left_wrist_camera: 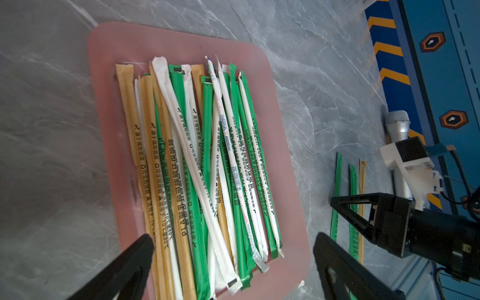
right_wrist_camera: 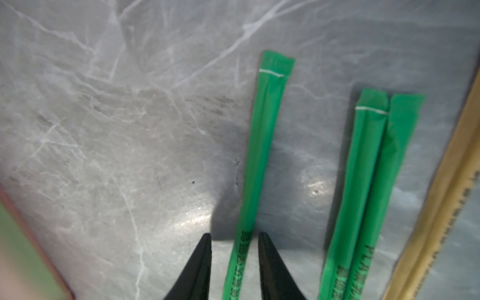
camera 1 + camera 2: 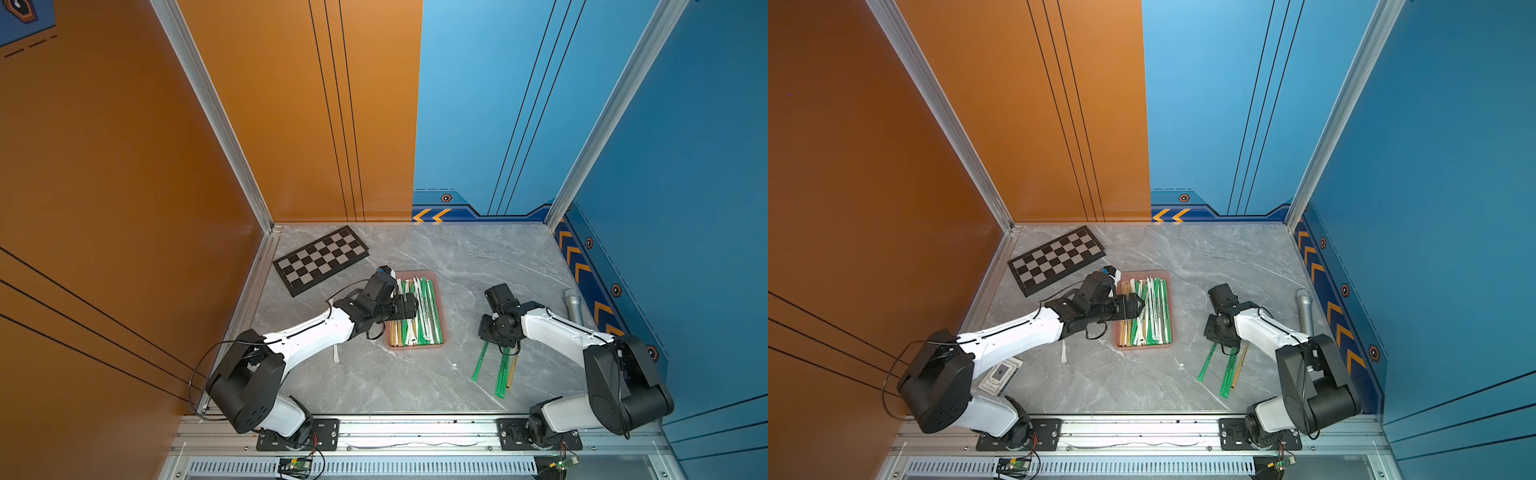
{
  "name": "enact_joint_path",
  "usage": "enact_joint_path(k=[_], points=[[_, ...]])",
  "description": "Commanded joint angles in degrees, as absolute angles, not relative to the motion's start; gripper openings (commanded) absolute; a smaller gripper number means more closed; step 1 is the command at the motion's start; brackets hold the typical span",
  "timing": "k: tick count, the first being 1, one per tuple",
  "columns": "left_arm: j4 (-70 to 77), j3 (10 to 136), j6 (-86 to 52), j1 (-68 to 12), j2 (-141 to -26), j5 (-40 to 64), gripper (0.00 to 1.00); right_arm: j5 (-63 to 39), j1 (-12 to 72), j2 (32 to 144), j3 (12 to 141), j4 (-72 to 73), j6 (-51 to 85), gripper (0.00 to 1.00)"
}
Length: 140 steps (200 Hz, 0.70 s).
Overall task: Put the straws into the storage box
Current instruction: Place the straw in the storage box, then pick up the straw from the center of the board.
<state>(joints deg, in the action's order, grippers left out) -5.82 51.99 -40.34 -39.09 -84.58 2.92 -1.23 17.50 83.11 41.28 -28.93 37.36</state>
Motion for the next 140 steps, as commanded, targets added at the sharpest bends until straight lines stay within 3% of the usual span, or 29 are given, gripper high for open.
enact_joint_path(k=[1, 70, 140], points=[[-9.00, 51.47, -39.03, -39.41, -82.24, -0.50, 0.99, -0.49, 17.99, 85.35, 41.81, -30.50, 37.89, 0.30], [-9.23, 48.92, -39.11, -38.86, -78.73, -3.60, 0.99, 0.87, 18.55, 87.24, 43.15, -31.80, 37.08, 0.11], [-12.46, 45.82, -39.56, -35.66, -74.83, -5.60, 0.99, 1.00, 21.38, 79.40, 50.14, -31.56, 39.34, 0.05]])
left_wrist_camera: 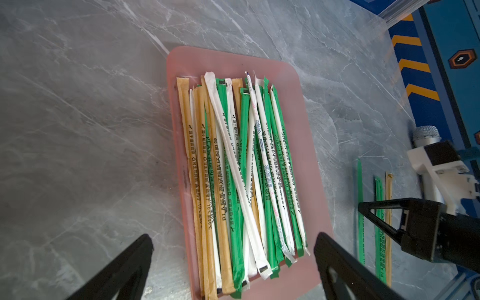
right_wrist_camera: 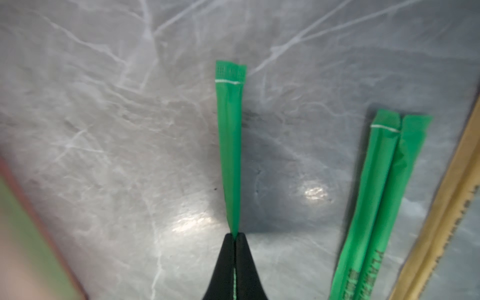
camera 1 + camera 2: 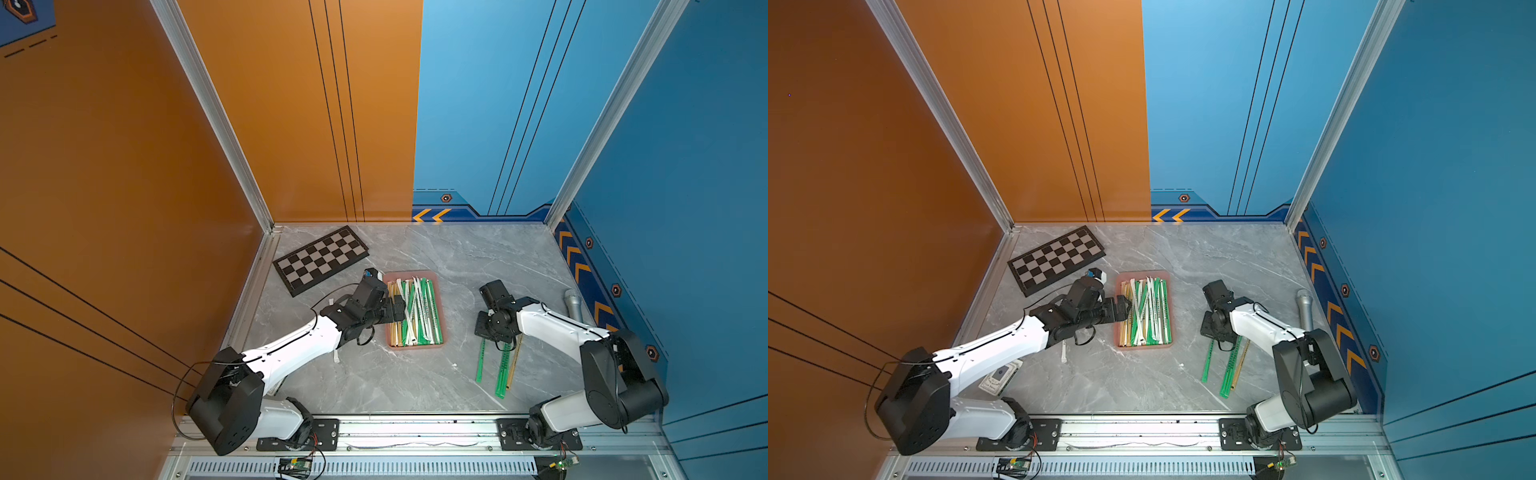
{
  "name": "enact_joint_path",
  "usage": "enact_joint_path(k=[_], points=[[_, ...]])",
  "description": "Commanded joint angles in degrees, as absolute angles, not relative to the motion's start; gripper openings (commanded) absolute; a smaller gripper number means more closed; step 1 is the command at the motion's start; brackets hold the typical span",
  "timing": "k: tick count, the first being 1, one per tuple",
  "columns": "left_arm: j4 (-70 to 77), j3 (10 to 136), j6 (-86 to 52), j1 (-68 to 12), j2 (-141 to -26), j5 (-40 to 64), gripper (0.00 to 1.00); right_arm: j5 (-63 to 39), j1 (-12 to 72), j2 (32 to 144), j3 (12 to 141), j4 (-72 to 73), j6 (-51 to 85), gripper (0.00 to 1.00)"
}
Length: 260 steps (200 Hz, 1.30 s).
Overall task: Put the straws into the storage box
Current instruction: Pick up the straw from the center of the board, then place the straw in the storage box.
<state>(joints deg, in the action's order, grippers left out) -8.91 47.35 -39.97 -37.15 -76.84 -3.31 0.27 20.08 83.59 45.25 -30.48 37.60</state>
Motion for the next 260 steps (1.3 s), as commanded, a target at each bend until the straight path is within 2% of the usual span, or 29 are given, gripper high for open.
enact_joint_path(k=[1, 46, 129, 159, 173, 194, 211, 230, 260], points=[[-12.47, 45.72, -39.55, -35.58, -74.85, -5.61, 0.99, 0.98, 21.46, 79.30, 50.25, -31.51, 39.36, 0.05], [-17.10, 43.67, -40.15, -32.17, -71.89, -8.50, 0.99, -3.45, 24.85, 80.33, 58.29, -26.86, 38.94, 0.05], [-17.83, 40.34, -40.52, -29.71, -69.05, -7.39, 0.98, -7.42, 32.60, 99.26, 73.78, -23.67, 30.56, 0.07], [-20.40, 40.32, -39.76, -28.67, -68.60, -8.44, 0.99, -6.80, 33.15, 103.49, 76.61, -24.95, 30.15, 0.15], [-22.37, 40.35, -39.64, -27.86, -68.54, -9.48, 0.99, -6.43, 33.12, 104.28, 77.14, -24.96, 30.08, 0.23], [-24.45, 40.22, -39.20, -25.96, -68.64, -9.01, 0.99, -5.59, 33.11, 103.88, 77.17, -25.22, 30.06, 0.29], [-24.78, 39.74, -39.11, -24.84, -68.63, -7.76, 0.99, -4.99, 33.10, 102.60, 76.72, -25.55, 30.06, 0.37], [-24.78, 39.24, -38.87, -24.34, -68.25, -7.47, 1.00, -3.75, 33.00, 100.00, 75.46, -26.47, 30.10, 0.39], [-26.55, 39.07, -38.14, -23.71, -67.29, -8.77, 0.93, 3.87, 31.16, 94.23, 70.52, -31.19, 30.55, 0.41]])
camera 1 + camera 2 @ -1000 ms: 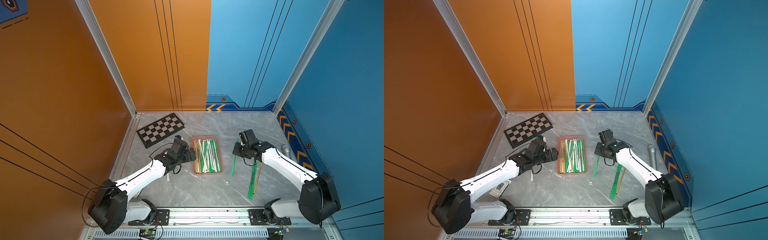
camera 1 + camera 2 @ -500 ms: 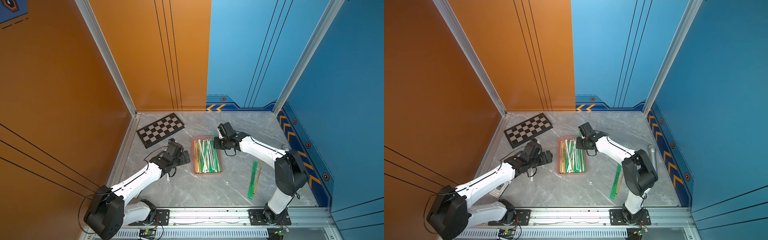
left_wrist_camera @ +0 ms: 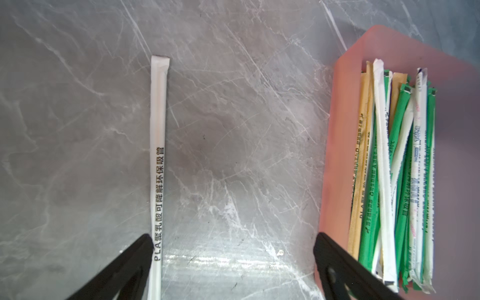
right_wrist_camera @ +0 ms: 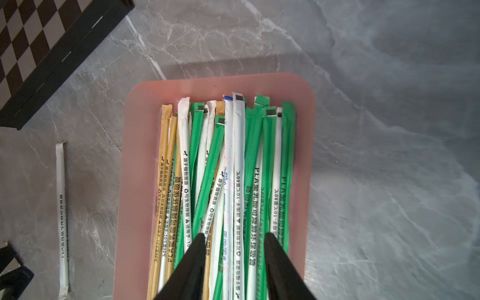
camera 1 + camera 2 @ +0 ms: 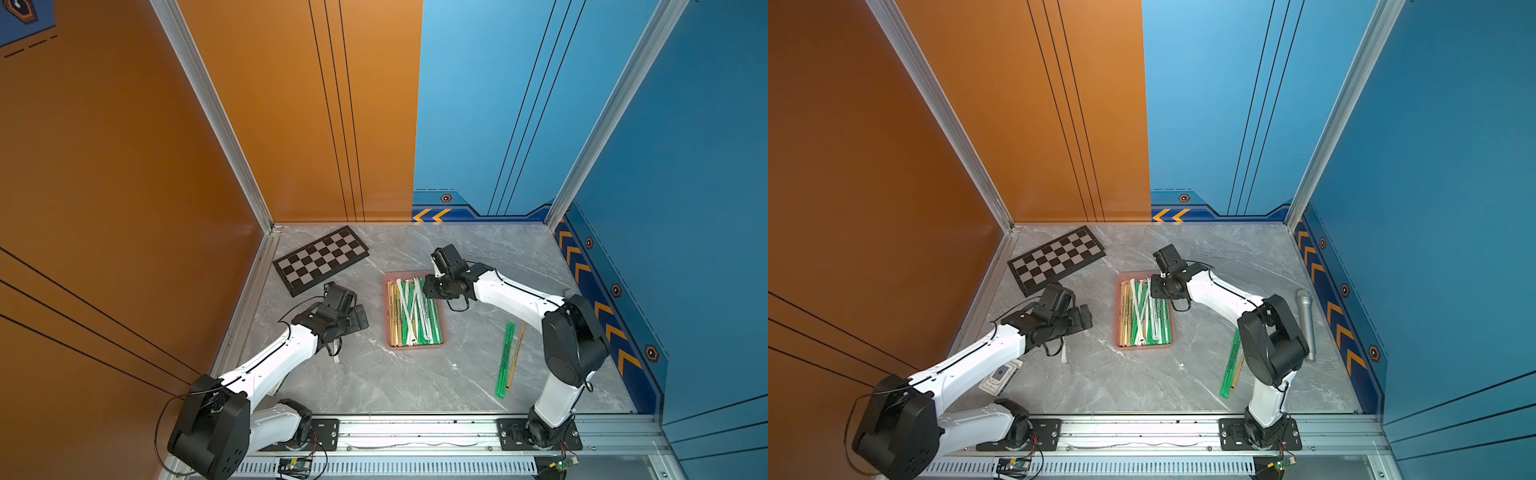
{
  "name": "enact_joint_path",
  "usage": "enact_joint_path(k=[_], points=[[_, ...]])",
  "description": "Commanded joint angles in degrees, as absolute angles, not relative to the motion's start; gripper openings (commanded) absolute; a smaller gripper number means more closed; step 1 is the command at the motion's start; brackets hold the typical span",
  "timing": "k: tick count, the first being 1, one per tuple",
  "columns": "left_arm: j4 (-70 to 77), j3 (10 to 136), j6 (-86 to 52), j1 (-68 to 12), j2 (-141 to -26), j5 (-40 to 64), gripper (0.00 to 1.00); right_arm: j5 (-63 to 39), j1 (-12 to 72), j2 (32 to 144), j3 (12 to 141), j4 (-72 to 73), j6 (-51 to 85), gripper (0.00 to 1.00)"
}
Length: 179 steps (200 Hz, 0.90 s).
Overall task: Put the straws into the storage box
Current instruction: Place the straw in the storage box, then pick up the straw from the center of the board.
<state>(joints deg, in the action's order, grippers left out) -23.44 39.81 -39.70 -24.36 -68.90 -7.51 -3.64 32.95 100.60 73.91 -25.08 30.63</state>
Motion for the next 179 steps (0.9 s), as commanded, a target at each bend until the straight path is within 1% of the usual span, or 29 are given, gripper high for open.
enact_joint_path(k=[1, 15, 37, 58, 60, 62, 86, 122, 146, 173, 179], points=[[-26.59, 39.05, -38.10, -23.67, -67.31, -8.87, 0.93, 4.13, 31.05, 94.01, 70.37, -31.37, 30.61, 0.41], [-27.69, 39.03, -37.51, -23.43, -67.13, -9.93, 0.91, 7.41, 28.19, 90.86, 66.70, -33.64, 31.69, 0.40], [-30.01, 39.35, -36.37, -22.71, -67.57, -11.78, 0.88, 9.45, 22.18, 84.96, 59.54, -35.13, 33.47, 0.36], [-31.46, 38.94, -35.69, -21.52, -68.54, -12.83, 0.87, 9.02, 16.55, 78.85, 52.86, -35.83, 34.10, 0.36], [-31.46, 38.80, -35.69, -21.36, -68.62, -12.79, 0.84, 8.98, 16.14, 78.29, 52.37, -35.92, 34.10, 0.36], [-31.46, 38.73, -35.64, -21.18, -68.68, -12.82, 0.83, 8.92, 15.68, 77.82, 51.81, -36.01, 34.10, 0.36], [-31.46, 38.06, -35.61, -19.72, -69.78, -12.49, 0.79, 7.63, 11.44, 72.84, 47.18, -37.56, 34.69, 0.36], [-31.42, 39.19, -34.61, -19.20, -72.41, -11.54, 0.76, 5.26, 9.83, 70.04, 42.85, -38.75, 35.16, 0.34], [-31.42, 39.74, -33.92, -18.74, -75.23, -11.95, 0.72, 4.67, 9.76, 69.88, 41.15, -38.71, 35.58, 0.34], [-31.30, 40.16, -33.29, -17.95, -78.39, -10.90, 0.61, 4.40, 9.79, 69.36, 40.47, -38.63, 35.68, 0.34], [-31.29, 40.15, -33.24, -17.71, -78.97, -10.81, 0.60, 4.39, 9.75, 69.32, 40.36, -38.76, 35.68, 0.34]])
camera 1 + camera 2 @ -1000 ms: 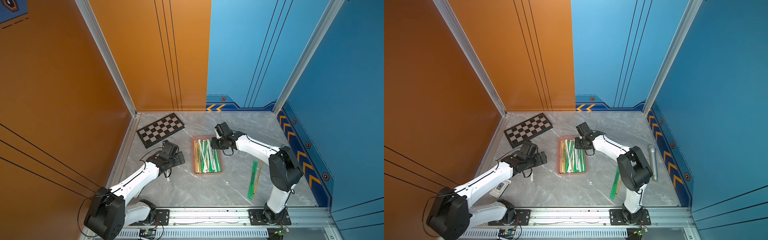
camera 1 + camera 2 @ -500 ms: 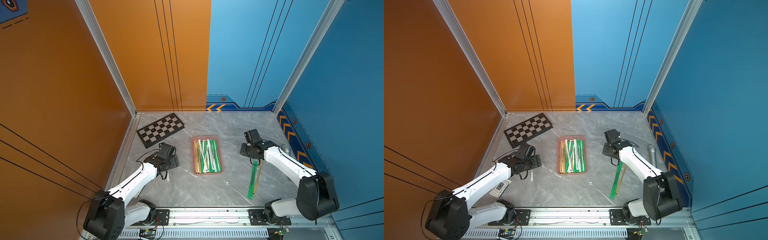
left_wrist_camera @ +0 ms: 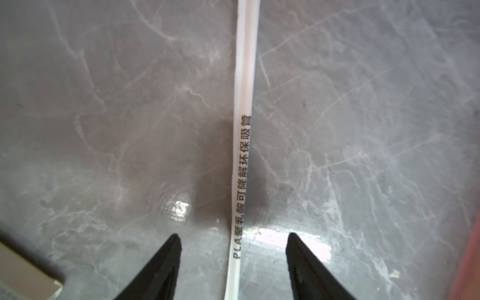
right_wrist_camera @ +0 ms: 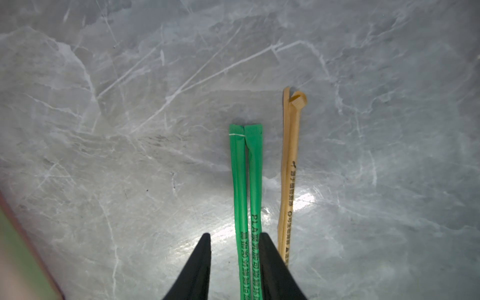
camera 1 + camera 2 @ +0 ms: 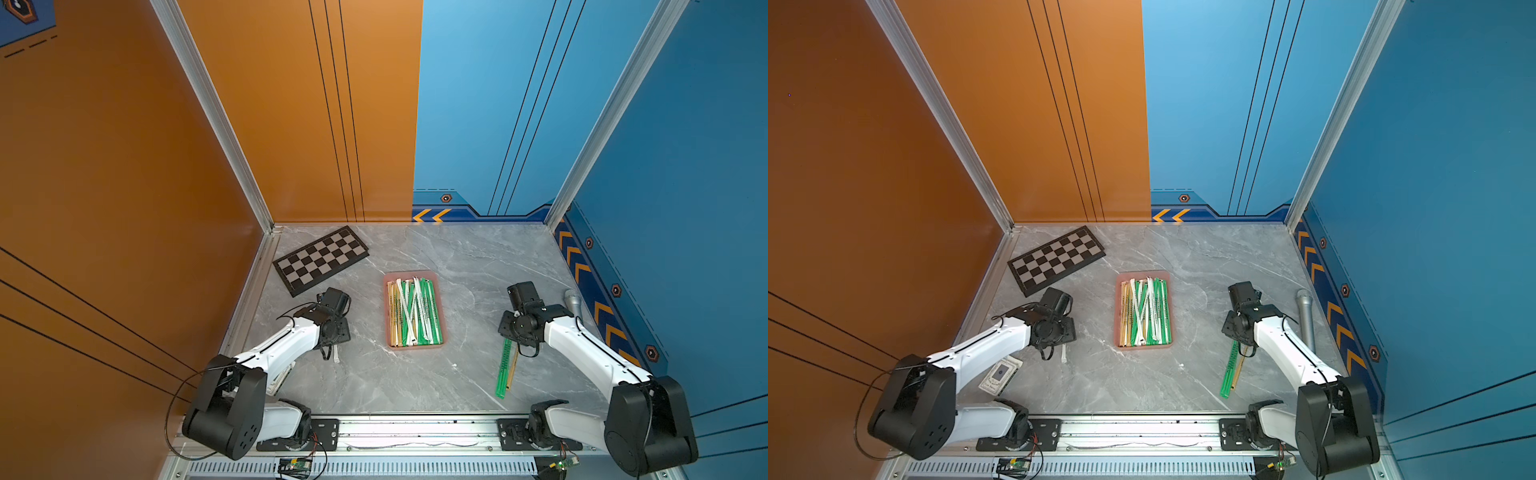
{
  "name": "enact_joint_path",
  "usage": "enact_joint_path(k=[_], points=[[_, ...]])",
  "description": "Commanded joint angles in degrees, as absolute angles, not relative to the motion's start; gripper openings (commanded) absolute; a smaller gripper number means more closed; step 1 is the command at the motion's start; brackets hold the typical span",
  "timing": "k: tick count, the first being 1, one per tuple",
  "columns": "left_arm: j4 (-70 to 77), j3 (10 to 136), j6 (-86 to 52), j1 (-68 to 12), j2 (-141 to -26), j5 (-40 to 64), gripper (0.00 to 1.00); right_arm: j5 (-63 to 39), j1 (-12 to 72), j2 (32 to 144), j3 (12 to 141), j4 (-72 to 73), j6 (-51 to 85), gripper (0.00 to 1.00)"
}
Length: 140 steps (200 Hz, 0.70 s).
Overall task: Put the straws into the storage box
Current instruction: Pick up the straw from the center of the board.
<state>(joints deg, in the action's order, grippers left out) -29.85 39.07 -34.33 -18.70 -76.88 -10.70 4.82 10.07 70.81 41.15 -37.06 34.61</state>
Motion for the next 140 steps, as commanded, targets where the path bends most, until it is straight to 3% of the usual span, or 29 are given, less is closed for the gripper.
enact_joint_path(k=[1, 25, 111, 140], points=[[-31.29, 40.16, -33.23, -17.73, -79.03, -10.77, 0.60, 4.39, 9.75, 69.29, 40.35, -38.76, 35.68, 0.34], [-30.46, 40.54, -32.74, -17.14, -80.87, -10.03, 0.57, 3.63, 9.80, 69.30, 40.23, -38.67, 35.77, 0.33], [-29.17, 41.03, -31.29, -16.61, -85.12, -8.64, 0.26, 2.55, 11.80, 71.01, 37.97, -37.79, 36.74, 0.31], [-28.77, 40.96, -31.46, -16.53, -84.41, -8.23, 0.21, 2.50, 12.05, 71.47, 37.87, -37.49, 36.72, 0.31]])
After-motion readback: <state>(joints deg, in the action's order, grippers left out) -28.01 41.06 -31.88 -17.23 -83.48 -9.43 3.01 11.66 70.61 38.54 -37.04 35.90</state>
